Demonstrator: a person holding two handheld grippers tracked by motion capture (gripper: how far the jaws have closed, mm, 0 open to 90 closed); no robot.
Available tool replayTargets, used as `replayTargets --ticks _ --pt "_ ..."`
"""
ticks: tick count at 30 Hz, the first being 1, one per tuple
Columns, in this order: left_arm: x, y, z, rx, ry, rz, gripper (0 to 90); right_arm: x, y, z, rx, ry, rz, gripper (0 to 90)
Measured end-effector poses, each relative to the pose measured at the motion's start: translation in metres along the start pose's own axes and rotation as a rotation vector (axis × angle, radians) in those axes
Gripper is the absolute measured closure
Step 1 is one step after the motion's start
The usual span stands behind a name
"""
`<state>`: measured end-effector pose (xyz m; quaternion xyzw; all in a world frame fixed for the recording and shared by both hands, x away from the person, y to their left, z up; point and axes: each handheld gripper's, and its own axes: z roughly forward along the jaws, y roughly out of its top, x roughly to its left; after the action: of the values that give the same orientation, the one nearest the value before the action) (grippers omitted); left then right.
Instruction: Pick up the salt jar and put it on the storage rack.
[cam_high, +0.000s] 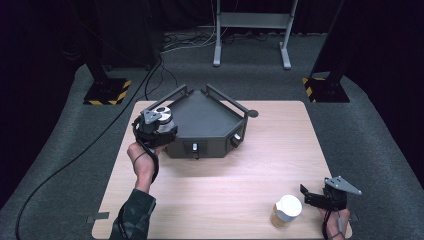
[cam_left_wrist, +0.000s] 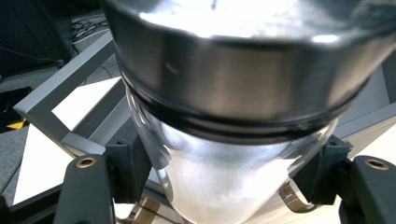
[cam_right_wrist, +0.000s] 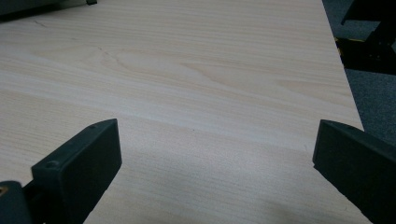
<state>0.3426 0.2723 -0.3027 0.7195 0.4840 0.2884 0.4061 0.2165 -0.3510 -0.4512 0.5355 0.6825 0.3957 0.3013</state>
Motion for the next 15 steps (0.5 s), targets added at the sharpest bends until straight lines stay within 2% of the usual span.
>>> replayTargets --ticks 7,15 --pt "0.002 0.005 0.005 0.006 -0.006 -0.01 31.6 0.0 0.0 0.0 0.0 0.0 0.001 0.3" --pt "0.001 0.009 0.011 0.01 -0.001 0.0 31.6 0.0 0.0 0.0 0.0 0.0 0.002 0.3"
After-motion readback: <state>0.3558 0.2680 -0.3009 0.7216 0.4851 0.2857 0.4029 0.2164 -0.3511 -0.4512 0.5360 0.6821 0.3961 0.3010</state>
